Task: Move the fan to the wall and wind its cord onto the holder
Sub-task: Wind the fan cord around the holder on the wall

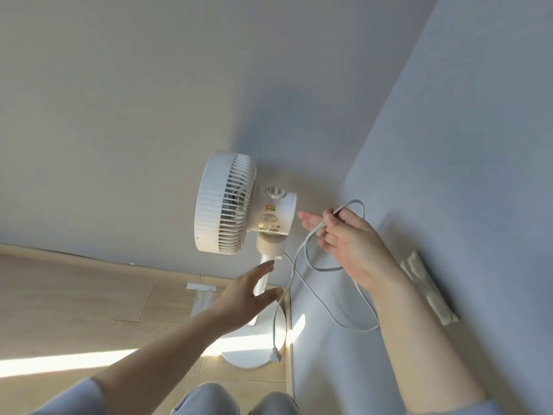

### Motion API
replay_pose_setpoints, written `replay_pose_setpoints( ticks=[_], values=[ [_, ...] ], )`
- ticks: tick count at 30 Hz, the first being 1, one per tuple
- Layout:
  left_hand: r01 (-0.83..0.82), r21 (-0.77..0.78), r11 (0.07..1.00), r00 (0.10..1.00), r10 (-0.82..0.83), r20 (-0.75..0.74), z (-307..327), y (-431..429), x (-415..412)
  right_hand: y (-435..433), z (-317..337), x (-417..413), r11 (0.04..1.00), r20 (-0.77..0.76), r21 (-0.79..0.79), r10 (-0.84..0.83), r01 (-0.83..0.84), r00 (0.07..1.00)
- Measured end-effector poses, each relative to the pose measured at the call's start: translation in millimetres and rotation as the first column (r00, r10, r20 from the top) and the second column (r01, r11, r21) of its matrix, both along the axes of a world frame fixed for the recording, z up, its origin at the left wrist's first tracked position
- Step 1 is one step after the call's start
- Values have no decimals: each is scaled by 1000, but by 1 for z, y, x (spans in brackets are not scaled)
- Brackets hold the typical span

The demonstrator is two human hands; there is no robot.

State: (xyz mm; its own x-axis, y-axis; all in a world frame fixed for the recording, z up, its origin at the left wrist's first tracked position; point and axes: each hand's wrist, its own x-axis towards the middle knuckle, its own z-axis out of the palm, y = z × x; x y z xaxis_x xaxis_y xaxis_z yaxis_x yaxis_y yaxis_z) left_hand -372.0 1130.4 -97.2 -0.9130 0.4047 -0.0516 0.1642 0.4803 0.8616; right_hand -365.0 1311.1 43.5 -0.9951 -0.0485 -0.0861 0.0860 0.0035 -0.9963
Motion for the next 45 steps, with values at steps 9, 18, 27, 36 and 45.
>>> replay_pose_setpoints(
  ticks=[9, 18, 27, 36, 45],
  values=[
    [-151, 226, 962, 987, 134, 89, 29, 0, 9, 7, 16, 3, 997, -20, -12, -76, 76, 997],
    [-402, 477, 781, 916, 334, 225, 75, 16, 14, 0, -7, 8, 989, 73, 2, -146, 147, 987],
    [-401, 340, 851, 883, 458, -106, 79, 41, 18, -16, -13, -1, 986, 15, -45, -158, 159, 987],
    [-345, 596, 725, 932, 338, 129, 83, 33, 6, -4, 0, 16, 975, 117, -184, -104, 125, 988],
    [-372, 604, 705, 920, 367, 138, 100, 18, -5, 34, -51, 47, 868, 159, 449, -313, 214, 937]
  ],
)
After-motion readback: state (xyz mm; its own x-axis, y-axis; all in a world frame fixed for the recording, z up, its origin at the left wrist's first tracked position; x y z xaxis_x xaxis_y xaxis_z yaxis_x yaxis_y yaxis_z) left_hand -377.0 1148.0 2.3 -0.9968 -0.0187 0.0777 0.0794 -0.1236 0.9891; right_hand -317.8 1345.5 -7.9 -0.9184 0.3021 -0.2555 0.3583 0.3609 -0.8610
